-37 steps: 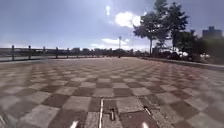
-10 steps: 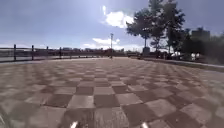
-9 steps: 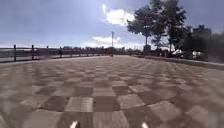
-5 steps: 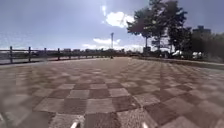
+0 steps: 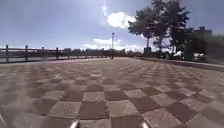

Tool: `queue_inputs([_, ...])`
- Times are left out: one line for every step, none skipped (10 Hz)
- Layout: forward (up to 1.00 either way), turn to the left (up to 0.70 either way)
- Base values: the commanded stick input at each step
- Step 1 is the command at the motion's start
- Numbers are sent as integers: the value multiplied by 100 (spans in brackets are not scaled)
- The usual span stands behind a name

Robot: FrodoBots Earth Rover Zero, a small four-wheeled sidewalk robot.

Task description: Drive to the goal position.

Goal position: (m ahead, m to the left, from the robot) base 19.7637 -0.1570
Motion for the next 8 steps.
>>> queue_inputs([100,0])
queue_inputs([100,-17])
queue_inputs([100,-40])
queue_inputs([100,-40])
queue_inputs([100,-6])
queue_inputs([100,0])
queue_inputs([100,0])
queue_inputs([100,0])
